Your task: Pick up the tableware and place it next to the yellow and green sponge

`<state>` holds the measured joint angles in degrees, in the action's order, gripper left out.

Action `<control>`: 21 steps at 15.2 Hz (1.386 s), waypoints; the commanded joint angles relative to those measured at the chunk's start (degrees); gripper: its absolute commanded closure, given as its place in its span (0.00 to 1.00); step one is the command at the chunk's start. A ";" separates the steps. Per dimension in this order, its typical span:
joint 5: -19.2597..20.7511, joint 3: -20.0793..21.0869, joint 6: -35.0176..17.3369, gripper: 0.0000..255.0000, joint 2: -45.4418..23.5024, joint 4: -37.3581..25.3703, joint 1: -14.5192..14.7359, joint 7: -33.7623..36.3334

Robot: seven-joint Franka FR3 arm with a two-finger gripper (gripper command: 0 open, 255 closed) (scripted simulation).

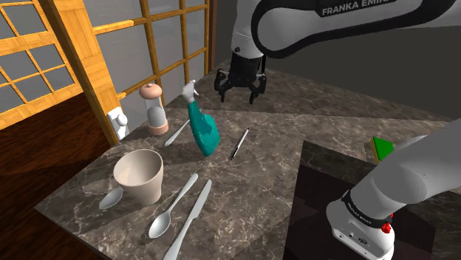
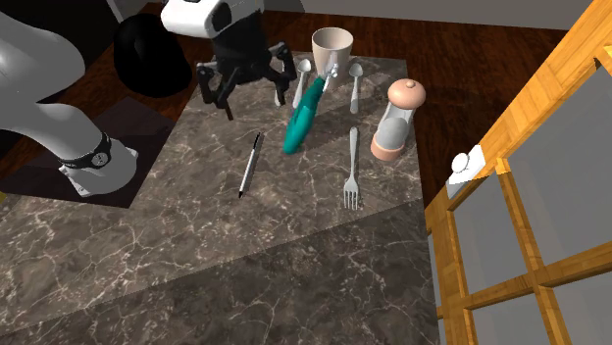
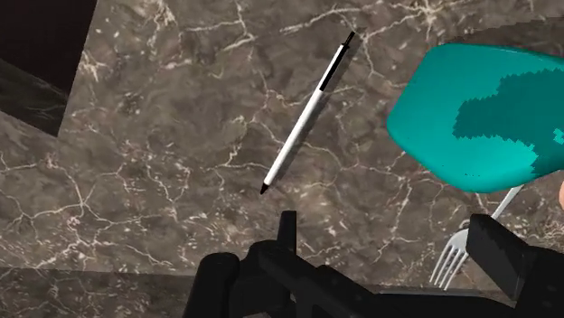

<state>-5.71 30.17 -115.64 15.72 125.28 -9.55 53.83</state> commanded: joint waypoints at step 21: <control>26.89 -1.39 -2.79 0.00 -47.71 -35.03 7.99 45.84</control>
<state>20.88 28.98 -117.89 -31.39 90.30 -1.71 99.45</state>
